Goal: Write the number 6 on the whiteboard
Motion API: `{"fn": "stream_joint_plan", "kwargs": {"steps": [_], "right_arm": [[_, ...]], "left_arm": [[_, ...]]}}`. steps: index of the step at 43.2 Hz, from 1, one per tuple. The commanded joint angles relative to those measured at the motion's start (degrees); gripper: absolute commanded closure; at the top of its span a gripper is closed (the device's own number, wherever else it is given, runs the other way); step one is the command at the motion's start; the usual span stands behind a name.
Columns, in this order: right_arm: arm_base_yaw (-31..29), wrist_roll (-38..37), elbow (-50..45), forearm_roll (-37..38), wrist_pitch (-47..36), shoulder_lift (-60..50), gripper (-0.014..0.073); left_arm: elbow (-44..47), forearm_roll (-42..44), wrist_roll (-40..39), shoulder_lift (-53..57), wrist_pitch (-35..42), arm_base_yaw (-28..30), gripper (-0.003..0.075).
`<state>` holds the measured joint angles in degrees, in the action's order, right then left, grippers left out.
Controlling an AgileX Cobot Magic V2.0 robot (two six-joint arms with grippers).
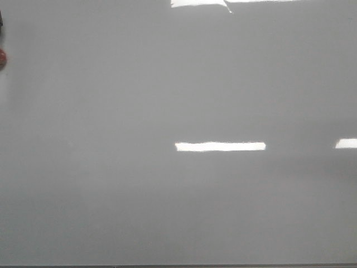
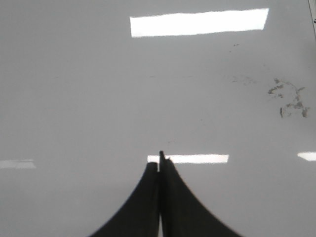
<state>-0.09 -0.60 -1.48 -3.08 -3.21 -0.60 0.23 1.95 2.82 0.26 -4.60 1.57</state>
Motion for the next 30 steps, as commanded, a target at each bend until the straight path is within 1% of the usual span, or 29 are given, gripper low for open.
{"fn": "stream_joint_plan", "kwargs": {"steps": [1, 25, 30], "right_arm": [[-0.11, 0.60, 0.20, -0.14, -4.89, -1.07, 0.0662], [-0.11, 0.60, 0.20, -0.14, -4.89, -1.07, 0.0662], [-0.11, 0.60, 0.20, -0.14, -5.72, -1.07, 0.0662]], "left_arm": [[0.33, -0.44, 0.01, 0.89, 4.60, 0.04, 0.0741], [0.33, -0.05, 0.01, 0.89, 4.60, 0.04, 0.0741], [0.33, 0.51, 0.01, 0.89, 7.31, 0.04, 0.0741]]}}
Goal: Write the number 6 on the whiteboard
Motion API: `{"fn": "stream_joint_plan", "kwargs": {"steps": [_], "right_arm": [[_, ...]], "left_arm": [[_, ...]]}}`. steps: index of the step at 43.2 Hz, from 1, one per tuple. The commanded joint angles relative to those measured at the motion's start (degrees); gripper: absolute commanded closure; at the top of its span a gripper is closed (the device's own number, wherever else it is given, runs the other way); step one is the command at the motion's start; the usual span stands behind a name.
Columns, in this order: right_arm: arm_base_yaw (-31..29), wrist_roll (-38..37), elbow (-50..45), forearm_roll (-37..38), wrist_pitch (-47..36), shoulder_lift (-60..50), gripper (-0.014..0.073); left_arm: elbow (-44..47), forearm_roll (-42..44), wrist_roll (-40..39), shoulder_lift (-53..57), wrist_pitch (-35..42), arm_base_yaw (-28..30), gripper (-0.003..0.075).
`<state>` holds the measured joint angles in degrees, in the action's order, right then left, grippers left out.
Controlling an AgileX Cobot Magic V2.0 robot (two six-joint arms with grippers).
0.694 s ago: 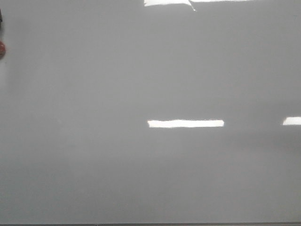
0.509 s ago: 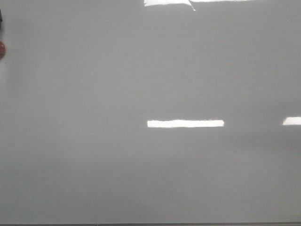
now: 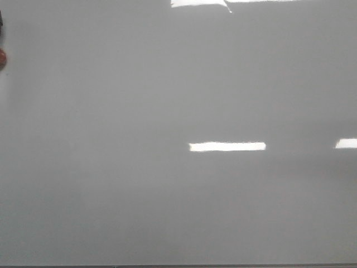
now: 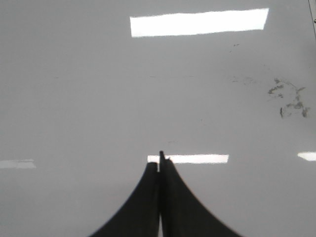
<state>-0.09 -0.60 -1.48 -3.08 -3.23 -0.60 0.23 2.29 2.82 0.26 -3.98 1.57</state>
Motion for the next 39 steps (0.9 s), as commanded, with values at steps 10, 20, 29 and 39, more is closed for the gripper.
{"fn": "stream_joint_plan", "kwargs": {"steps": [10, 20, 29, 39], "right_arm": [[-0.11, 0.60, 0.25, -0.14, -7.08, -1.07, 0.0662], [-0.11, 0.60, 7.14, -0.14, -2.01, -1.07, 0.0662], [-0.11, 0.60, 21.15, -0.14, 9.50, 2.27, 0.0662], [-0.11, 0.60, 37.39, -0.14, 22.53, 14.26, 0.0662]], "left_arm": [[0.33, 0.17, 0.01, 0.89, 7.22, 0.04, 0.0741], [-2.48, -0.55, -0.09, 0.78, 15.01, -0.22, 0.0741], [-14.49, -2.96, -0.53, -0.98, 6.64, -0.22, 0.0741], [-32.93, -2.96, -0.53, -10.78, -11.21, -0.22, 0.0741]]}}
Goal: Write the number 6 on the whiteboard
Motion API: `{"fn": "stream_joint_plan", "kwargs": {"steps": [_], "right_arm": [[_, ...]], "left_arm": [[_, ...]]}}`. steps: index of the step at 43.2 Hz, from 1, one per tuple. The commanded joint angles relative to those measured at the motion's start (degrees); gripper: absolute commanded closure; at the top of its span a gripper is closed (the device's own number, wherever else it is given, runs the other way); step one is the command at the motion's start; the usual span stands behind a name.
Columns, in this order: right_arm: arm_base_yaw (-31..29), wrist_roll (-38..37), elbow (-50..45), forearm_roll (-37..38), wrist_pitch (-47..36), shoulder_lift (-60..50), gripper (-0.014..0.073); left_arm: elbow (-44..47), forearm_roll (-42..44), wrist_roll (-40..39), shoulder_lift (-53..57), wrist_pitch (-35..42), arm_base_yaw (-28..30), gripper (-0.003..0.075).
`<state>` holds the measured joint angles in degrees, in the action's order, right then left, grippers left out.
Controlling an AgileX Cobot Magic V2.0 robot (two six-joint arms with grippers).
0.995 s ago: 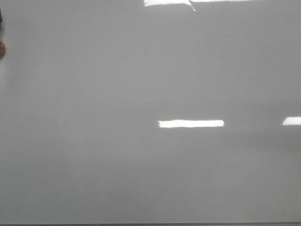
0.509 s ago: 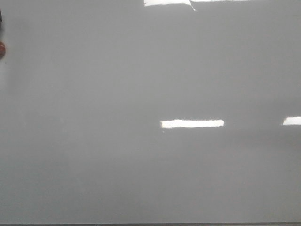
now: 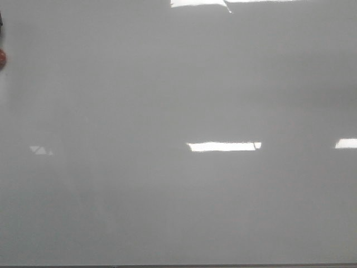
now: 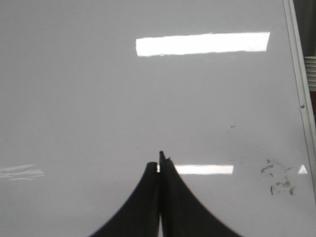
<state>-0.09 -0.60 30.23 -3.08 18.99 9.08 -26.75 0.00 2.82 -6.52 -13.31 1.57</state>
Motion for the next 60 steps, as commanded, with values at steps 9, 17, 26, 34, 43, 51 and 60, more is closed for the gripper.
{"fn": "stream_joint_plan", "kwargs": {"steps": [9, 17, 26, 34, 43, 51, 60], "right_arm": [[-0.11, 0.60, 12.82, -0.14, 8.10, 13.98, 0.0662], [-0.11, 0.60, 12.84, -0.14, 10.21, 18.67, 0.0662], [-0.11, 0.60, 12.74, -0.14, 11.45, 23.43, 0.0662], [0.49, 1.84, 12.74, -0.14, 14.18, 26.81, 0.0652], [4.47, 3.49, 12.74, -0.14, 15.21, 27.72, 0.0423], [8.38, 3.55, 12.74, -0.14, 16.75, 27.72, 0.0133], [9.20, 3.49, 12.74, -0.14, 17.22, 27.72, 0.0084]], "left_arm": [[-16.54, -0.67, -0.53, -13.91, -16.95, -0.22, 0.0741], [-15.82, -0.67, -0.53, -18.92, -18.89, -0.22, 0.0741], [-13.98, -2.22, -0.53, -22.36, -18.94, -0.22, 0.0741], [-12.56, -3.26, -0.53, -24.79, -17.88, -0.22, 0.0741], [-12.50, -3.35, -0.42, -26.78, -17.88, -0.22, 0.0674], [-12.50, -3.49, -0.10, -29.17, -17.50, -1.16, 0.0327], [-13.67, -3.38, -0.10, -34.01, -16.31, -5.31, 0.0174]]}}
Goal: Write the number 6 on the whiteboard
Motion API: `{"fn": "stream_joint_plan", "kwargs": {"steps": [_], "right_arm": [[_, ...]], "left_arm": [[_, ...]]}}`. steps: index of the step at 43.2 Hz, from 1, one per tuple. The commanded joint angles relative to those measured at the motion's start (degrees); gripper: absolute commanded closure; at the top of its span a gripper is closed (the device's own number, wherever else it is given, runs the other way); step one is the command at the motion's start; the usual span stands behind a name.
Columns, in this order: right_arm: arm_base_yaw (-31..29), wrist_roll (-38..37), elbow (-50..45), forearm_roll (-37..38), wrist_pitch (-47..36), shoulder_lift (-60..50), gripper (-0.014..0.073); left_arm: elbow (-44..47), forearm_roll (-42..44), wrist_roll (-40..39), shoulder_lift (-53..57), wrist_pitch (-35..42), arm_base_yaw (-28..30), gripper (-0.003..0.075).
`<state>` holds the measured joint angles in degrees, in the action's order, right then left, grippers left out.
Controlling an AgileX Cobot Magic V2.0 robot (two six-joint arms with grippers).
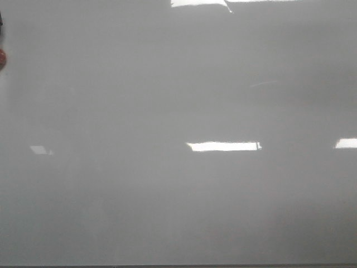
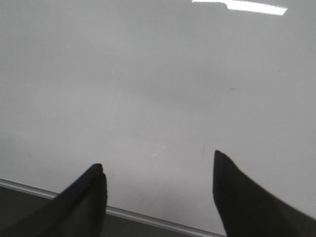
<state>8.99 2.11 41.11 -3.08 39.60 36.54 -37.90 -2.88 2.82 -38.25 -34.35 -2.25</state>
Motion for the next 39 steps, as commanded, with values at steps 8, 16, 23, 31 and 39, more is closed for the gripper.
{"fn": "stream_joint_plan", "kwargs": {"steps": [8, 16, 23, 31, 39], "right_arm": [[0.12, 0.78, 1.86, -0.14, -3.26, 0.26, 0.0084], [0.12, 0.78, 1.86, -0.14, -3.20, 0.26, 0.0084], [0.12, 0.78, 1.86, -0.14, -3.20, 0.26, 0.0084], [0.12, 0.78, 1.86, -0.14, -3.15, 0.26, 0.0084], [0.12, 0.78, 1.86, -0.14, -3.15, 0.26, 0.0084]], "left_arm": [[-4.80, -1.87, -0.21, -9.65, 4.90, -1.72, 0.0174], [-7.48, -4.07, -0.21, -18.25, 8.45, -1.72, 0.0174], [-10.75, -4.49, 0.02, -25.30, 10.42, -1.72, 0.0174], [-13.98, -4.49, 0.02, -32.75, 13.76, -1.72, 0.0174], [-15.74, -4.49, 0.14, -38.16, 15.10, -1.72, 0.0174]]}}
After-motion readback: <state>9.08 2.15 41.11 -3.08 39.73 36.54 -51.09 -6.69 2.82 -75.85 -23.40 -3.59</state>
